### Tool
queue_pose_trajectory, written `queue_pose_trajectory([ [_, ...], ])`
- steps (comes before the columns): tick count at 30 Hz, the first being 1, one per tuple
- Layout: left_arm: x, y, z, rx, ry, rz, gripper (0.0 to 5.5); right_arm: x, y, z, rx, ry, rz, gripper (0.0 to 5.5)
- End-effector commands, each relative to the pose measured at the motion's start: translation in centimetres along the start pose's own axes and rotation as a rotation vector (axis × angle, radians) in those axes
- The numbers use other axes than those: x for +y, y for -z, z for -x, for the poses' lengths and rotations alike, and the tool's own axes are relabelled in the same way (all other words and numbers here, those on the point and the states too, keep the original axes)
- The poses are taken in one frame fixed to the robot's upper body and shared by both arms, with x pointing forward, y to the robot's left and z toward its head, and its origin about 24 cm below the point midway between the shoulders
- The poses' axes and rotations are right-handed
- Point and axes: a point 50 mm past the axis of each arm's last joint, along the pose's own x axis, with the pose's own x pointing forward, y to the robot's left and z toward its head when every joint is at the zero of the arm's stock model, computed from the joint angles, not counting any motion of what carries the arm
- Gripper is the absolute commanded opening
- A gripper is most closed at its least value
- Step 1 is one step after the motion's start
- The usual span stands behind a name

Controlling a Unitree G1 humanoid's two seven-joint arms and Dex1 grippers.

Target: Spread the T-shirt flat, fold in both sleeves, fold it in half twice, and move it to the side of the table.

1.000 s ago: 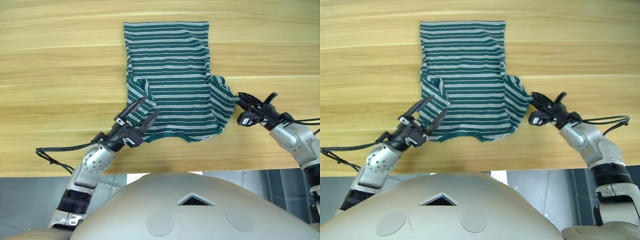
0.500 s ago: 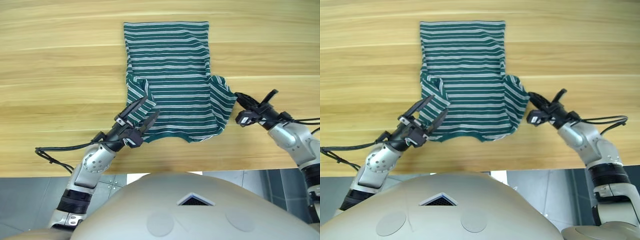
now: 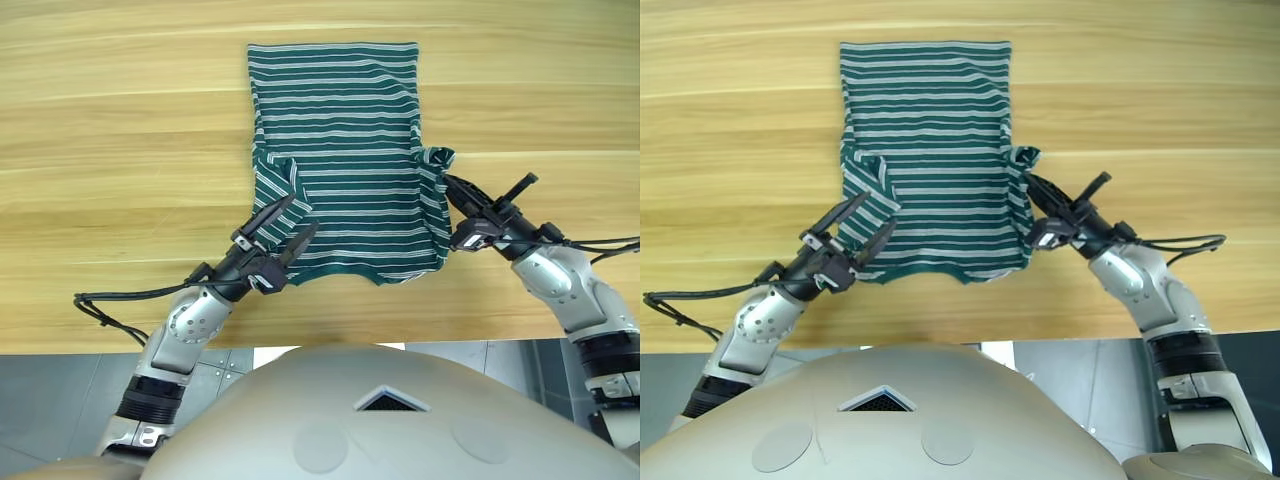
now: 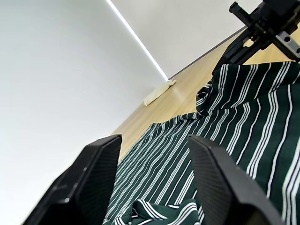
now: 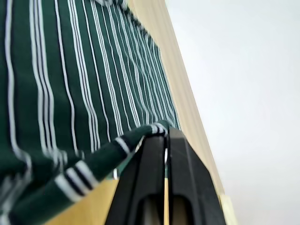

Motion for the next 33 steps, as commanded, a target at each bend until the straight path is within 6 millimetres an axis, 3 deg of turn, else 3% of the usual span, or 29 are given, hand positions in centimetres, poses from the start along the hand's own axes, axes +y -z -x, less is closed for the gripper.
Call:
queue_pose_trajectory([
  [1, -0.3, 0.1, -0.1, 0.000, 0.002, 0.002, 2.64, 0.1, -1.1, -1.4, -0.072, -0.014, -0.002, 0.01],
  [10, -0.3, 0.1, -0.3, -0.007, 0.000, 0.007, 2.64, 2.7, -1.8, -2.9, -0.108, -0.115, 0.005, 0.01],
  [21, 0.8, 0.3, 0.7, 0.031, 0.005, -0.040, 2.64, 2.9, -0.4, -1.6, -0.041, -0.166, 0.035, 1.78],
  [23, 2.1, 0.7, 1.5, 0.074, -0.005, -0.094, 2.64, 2.7, 0.2, -1.0, 0.008, -0.163, 0.029, 2.19],
  [26, 5.3, 1.6, 3.2, 0.181, -0.061, -0.218, 2.64, 2.2, 1.4, 0.6, 0.069, -0.199, 0.049, 2.19],
  [29, 9.1, 2.5, 6.2, 0.345, -0.046, -0.376, 2.64, -2.4, -0.1, 1.9, -0.021, 0.013, -0.018, 2.19],
  [31, 10.5, 3.5, 8.0, 0.465, 0.030, -0.465, 2.64, -4.1, 0.1, 3.6, 0.005, 0.070, -0.033, 2.19],
  [33, 10.4, 4.0, 9.0, 0.523, 0.135, -0.474, 2.64, -2.9, 1.7, 5.0, 0.121, -0.041, 0.006, 2.19],
])
